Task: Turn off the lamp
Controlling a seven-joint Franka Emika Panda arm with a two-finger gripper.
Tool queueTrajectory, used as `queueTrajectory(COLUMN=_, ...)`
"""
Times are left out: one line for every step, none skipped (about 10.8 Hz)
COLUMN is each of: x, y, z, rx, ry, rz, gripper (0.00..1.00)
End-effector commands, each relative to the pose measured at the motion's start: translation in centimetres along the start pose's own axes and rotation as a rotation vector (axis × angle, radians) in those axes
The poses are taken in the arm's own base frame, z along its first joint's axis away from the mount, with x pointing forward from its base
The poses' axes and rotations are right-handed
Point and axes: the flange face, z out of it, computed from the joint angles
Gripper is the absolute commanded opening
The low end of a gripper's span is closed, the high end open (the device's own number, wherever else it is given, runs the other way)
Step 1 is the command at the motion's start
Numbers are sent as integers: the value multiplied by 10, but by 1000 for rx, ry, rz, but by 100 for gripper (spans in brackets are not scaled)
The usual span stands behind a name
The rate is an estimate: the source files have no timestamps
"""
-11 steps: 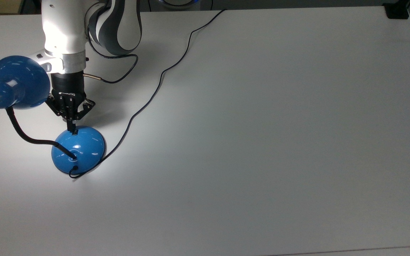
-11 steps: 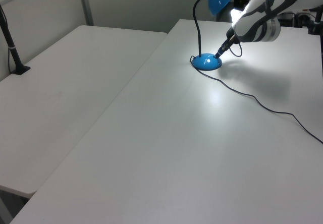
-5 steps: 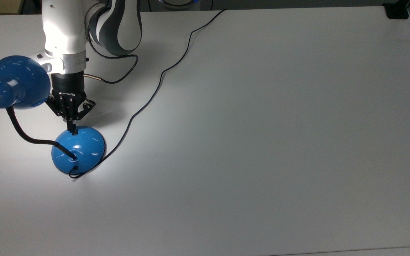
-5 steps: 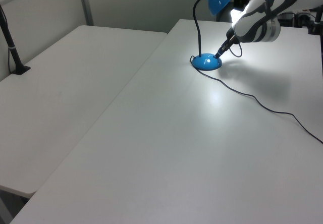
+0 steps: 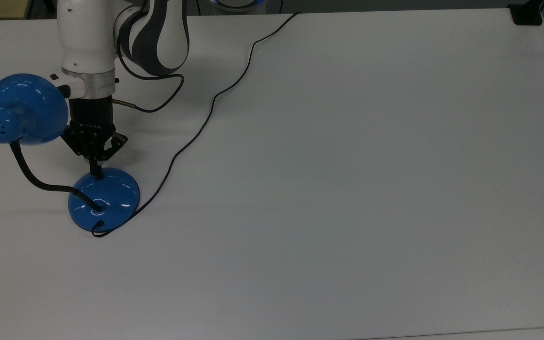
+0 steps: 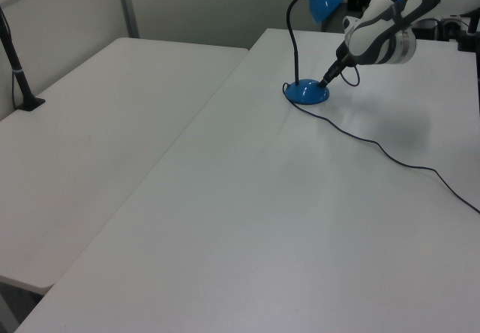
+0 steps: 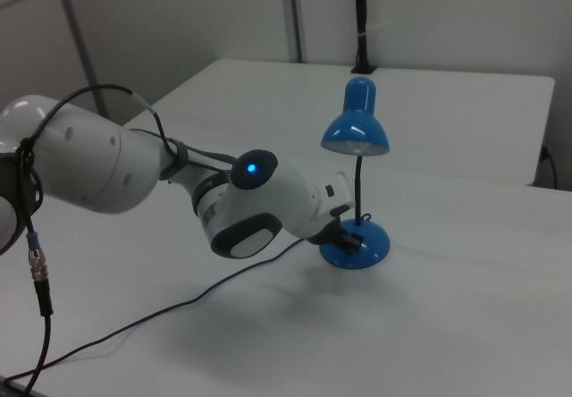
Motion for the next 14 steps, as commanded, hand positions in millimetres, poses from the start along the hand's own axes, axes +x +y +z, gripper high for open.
queueTrajectory(x=-7, y=-9, z=10, rx=2, ry=-6, rz=2, gripper=0)
queueTrajectory(x=-5, y=-7, z=4, rx=4, ry=-4, rz=-1, gripper=0)
queueTrajectory(x=-7, y=-4, z=-2, rx=3, ry=-5, rz=-22, gripper=0)
queueTrajectory(x=-10, y=1, z=-10, rx=16, ry=-21, rz=-32, gripper=0)
queueTrajectory(x=-6, y=3, z=-22, rx=53, ry=-48, rz=-38, gripper=0)
queueTrajectory(x=0, y=9, z=-39, rx=93, ry=-73, rz=-49, gripper=0)
queueTrajectory(x=0, y=13, z=-50, rx=145, ry=-121, rz=-78, gripper=0)
queueTrajectory(x=1, y=11, z=-60, rx=194, ry=-162, rz=-118, gripper=0)
queueTrajectory(x=0, y=16, z=-72, rx=230, ry=-211, rz=-140, gripper=5)
queueTrajectory(x=2, y=21, z=-83, rx=274, ry=-274, rz=-155, gripper=12)
queueTrajectory(x=11, y=18, z=-100, rx=333, ry=-320, rz=-167, gripper=28)
queueTrajectory(x=19, y=19, z=-120, rx=380, ry=-370, rz=-185, gripper=42)
queueTrajectory(x=28, y=16, z=-143, rx=407, ry=-434, rz=-234, gripper=63)
queueTrajectory(x=36, y=13, z=-170, rx=441, ry=-500, rz=-261, gripper=89)
